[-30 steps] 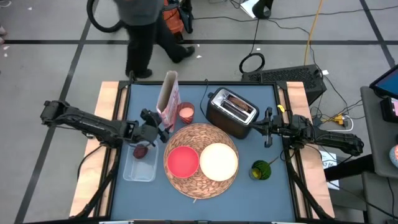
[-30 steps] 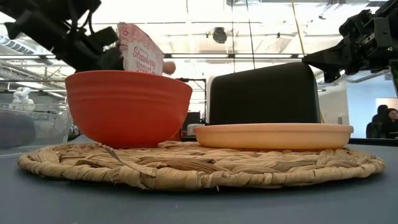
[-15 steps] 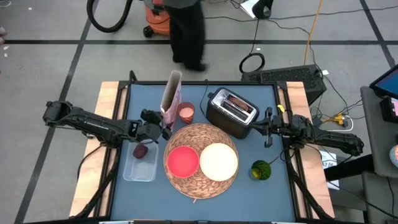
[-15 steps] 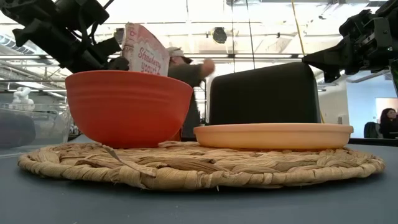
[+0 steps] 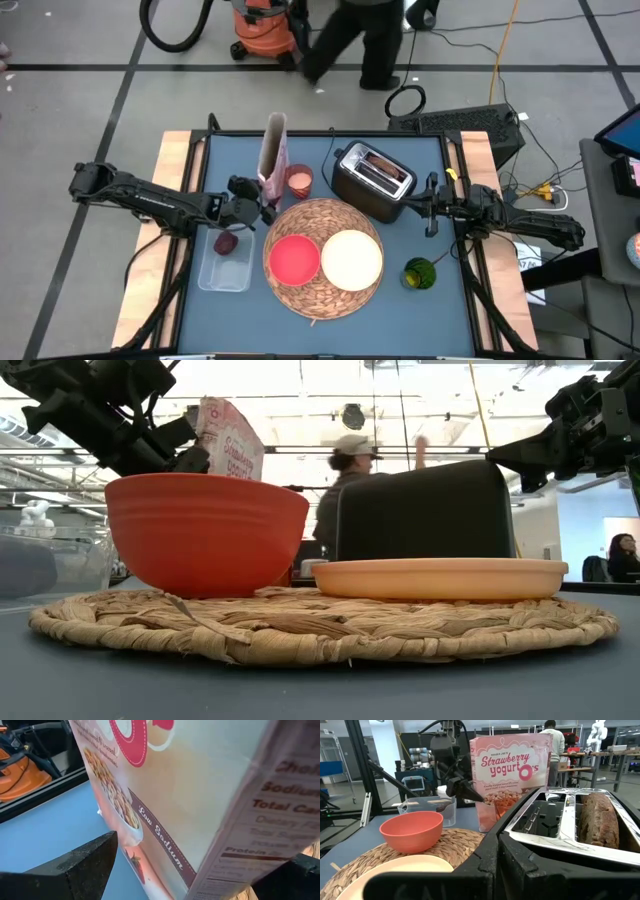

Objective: Arrange a breakfast setting
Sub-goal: Pour the cereal from the cereal box into the orange bowl

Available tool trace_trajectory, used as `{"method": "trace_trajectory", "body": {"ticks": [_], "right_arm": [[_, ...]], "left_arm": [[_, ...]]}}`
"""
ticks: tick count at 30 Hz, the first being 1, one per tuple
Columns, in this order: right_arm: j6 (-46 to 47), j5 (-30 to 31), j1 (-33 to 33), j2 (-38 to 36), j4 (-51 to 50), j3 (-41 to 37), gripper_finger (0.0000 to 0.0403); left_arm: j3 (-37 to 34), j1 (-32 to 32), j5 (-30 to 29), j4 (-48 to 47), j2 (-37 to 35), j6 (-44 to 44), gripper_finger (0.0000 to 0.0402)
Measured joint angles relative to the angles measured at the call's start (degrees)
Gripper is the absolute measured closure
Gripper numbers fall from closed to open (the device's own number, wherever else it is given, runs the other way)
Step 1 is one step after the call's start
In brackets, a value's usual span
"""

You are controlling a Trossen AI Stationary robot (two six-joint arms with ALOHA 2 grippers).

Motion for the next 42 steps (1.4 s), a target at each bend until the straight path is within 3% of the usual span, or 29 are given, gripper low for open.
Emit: {"method": "trace_trajectory", "body": {"ticks": [13, 42], "right_arm": [[0.0, 0.0, 0.01, 0.0, 0.01, 0.0, 0.039], [0.0, 0.0, 0.02, 0.0, 0.0, 0.0, 0.039]], "left_arm": [[0.0, 0.0, -6.66, -0.55, 0.0, -1.59, 0.0017], [0.0, 2.51, -8.76, -1.24, -0.02, 1.65, 0.0309]]}}
